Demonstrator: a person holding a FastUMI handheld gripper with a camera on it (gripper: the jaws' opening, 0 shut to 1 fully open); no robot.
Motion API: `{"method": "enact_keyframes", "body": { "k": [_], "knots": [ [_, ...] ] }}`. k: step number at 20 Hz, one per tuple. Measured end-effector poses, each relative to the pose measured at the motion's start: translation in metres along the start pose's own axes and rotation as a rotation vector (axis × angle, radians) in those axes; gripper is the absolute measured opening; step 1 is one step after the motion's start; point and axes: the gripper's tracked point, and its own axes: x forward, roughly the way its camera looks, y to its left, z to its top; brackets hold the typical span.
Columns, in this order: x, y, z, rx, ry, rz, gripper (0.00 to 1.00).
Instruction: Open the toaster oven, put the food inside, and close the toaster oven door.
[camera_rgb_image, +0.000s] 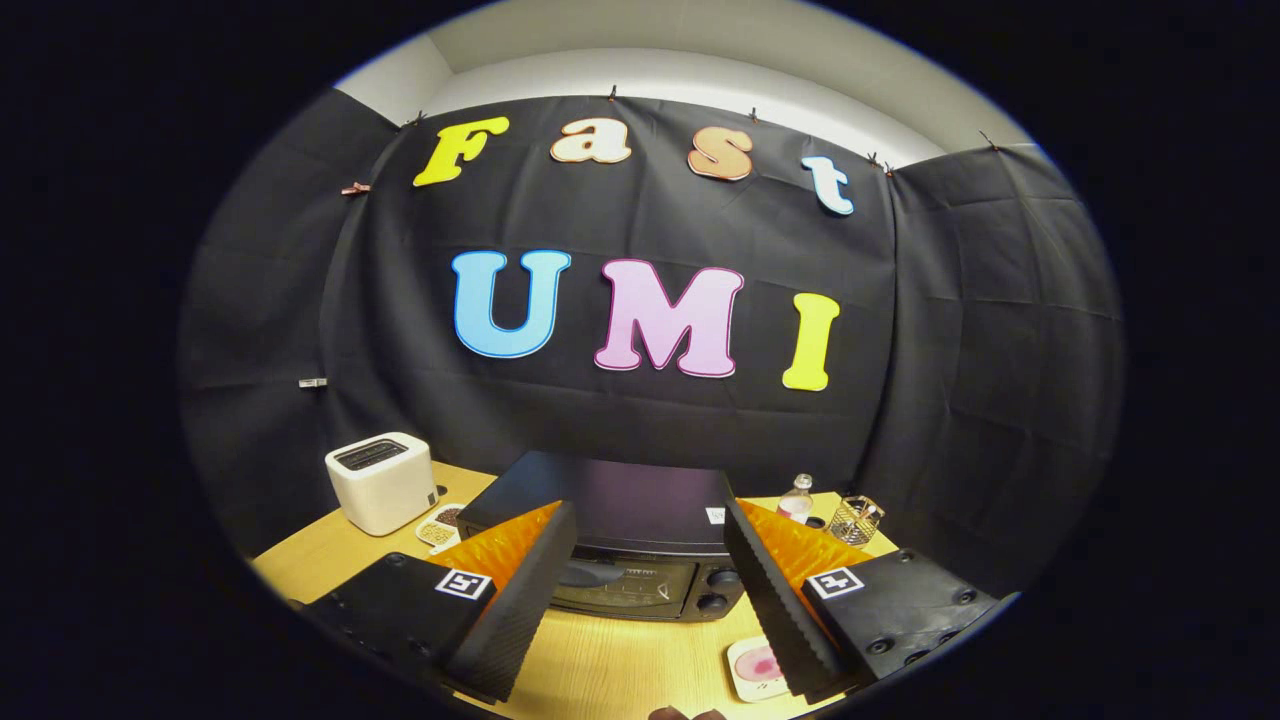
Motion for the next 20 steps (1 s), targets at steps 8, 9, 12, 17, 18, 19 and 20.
{"method": "enact_keyframes", "body": {
  "k": [8,9,12,17,18,19,20],
  "knots": [
    [0.046,0.009,-0.034,0.013,0.088,-0.039,0.98],
    [0.052,0.012,-0.038,0.012,0.096,-0.039,0.98],
    [0.068,0.027,-0.049,-0.013,0.113,-0.019,0.99],
    [0.090,0.050,-0.082,-0.012,0.189,0.005,0.99],
    [0.095,0.051,-0.086,-0.008,0.198,0.001,0.99],
    [0.100,0.052,-0.091,-0.007,0.206,-0.006,0.99],
    [0.104,0.053,-0.096,-0.004,0.217,-0.012,0.99]
  ]
}}
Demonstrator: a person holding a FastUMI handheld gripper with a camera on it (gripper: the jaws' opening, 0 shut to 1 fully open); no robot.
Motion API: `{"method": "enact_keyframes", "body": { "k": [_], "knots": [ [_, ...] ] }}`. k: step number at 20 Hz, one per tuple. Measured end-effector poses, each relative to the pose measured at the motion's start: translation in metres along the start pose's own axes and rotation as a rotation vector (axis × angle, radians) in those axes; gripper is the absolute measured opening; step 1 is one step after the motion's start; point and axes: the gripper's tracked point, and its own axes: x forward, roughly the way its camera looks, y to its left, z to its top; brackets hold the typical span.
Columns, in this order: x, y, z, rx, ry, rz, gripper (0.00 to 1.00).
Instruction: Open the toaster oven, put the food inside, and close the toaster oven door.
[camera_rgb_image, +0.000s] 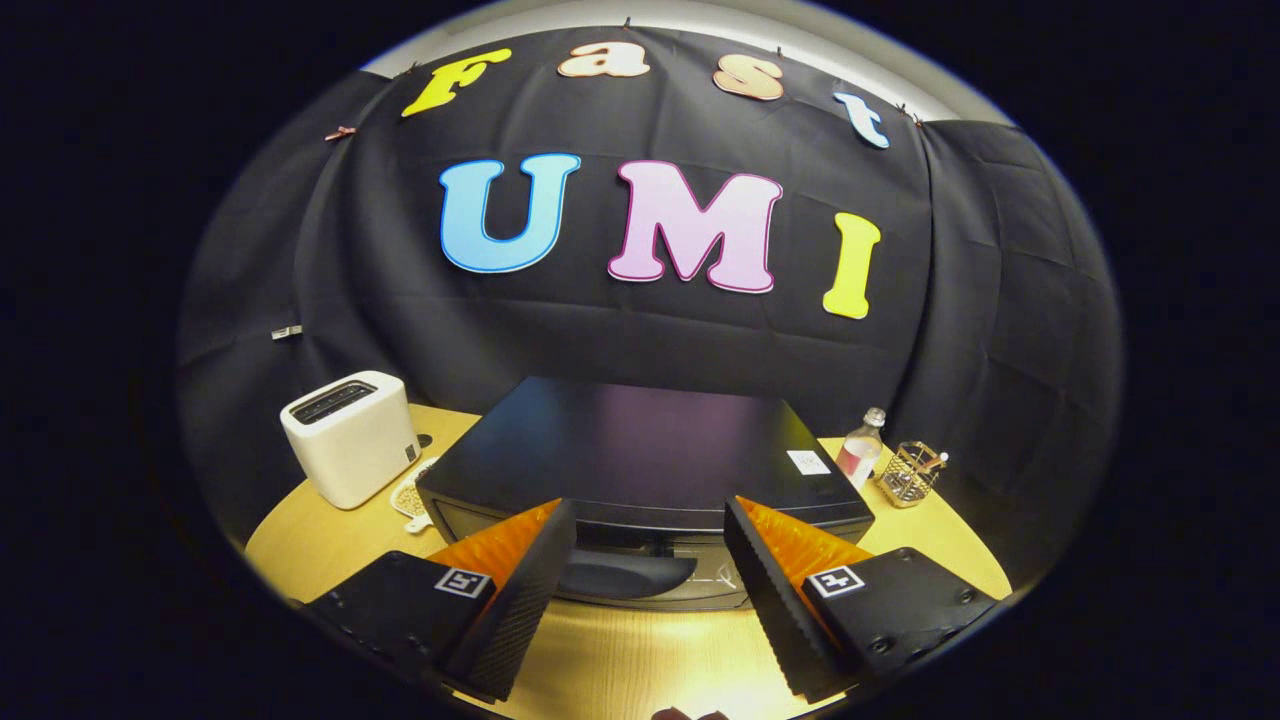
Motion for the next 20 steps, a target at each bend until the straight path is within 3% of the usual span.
{"method": "enact_keyframes", "body": {
  "k": [10,20],
  "knots": [
    [0.014,0.018,-0.028,0.105,0.102,0.001,0.97],
    [-0.042,0.020,-0.071,0.100,0.139,0.026,0.96]
  ]
}}
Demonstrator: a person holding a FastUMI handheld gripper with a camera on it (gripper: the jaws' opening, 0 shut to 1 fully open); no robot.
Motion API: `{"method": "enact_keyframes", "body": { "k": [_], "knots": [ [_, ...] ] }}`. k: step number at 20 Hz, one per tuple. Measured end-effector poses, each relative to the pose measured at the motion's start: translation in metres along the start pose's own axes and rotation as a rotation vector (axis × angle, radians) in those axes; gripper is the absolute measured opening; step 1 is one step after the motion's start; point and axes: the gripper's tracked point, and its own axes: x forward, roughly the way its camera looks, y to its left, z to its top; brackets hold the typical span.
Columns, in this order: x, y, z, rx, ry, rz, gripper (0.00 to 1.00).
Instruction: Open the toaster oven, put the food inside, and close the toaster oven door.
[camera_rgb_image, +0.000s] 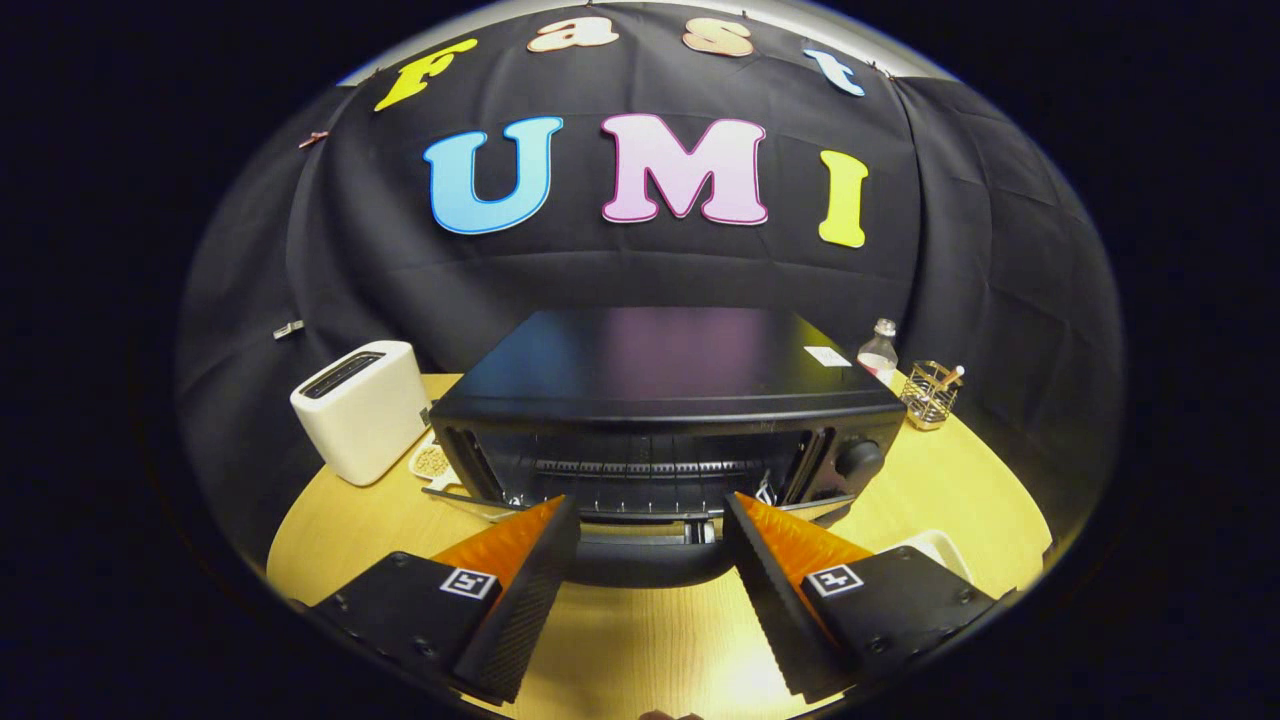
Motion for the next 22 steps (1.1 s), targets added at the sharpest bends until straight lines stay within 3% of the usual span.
{"method": "enact_keyframes", "body": {
  "k": [9,11,15,22],
  "knots": [
    [-0.026,-0.001,-0.097,-0.073,0.182,0.051,0.97],
    [-0.026,-0.007,-0.098,-0.151,0.158,0.060,0.98],
    [-0.054,-0.011,-0.093,-0.156,0.137,0.137,0.99],
    [-0.084,-0.092,-0.066,-0.136,0.148,0.140,0.99]
  ]
}}
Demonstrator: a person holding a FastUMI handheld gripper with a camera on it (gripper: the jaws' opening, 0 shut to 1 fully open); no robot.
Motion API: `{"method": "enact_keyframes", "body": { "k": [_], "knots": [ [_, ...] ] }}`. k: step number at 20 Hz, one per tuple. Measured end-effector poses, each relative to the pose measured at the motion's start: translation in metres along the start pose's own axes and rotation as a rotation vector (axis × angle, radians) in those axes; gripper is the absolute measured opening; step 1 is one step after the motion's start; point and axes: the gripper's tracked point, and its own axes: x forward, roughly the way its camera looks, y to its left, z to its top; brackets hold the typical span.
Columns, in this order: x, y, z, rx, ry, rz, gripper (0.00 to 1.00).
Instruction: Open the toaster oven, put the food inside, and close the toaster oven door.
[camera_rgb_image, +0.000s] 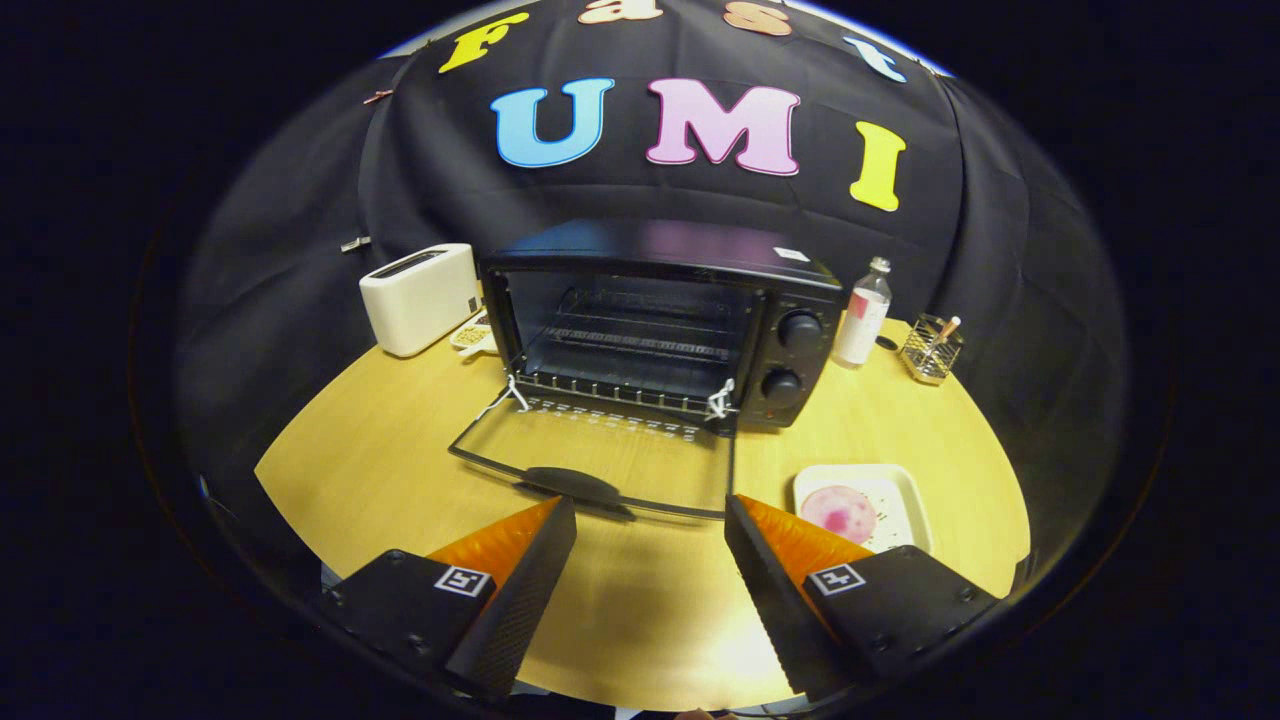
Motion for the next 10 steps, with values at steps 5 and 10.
{"method": "enact_keyframes", "body": {
  "k": [5,10],
  "knots": [
    [-0.015,-0.093,0.009,0.060,0.013,-0.042,0.99],
    [-0.009,-0.180,-0.009,0.138,0.108,-0.056,0.99]
  ]
}}
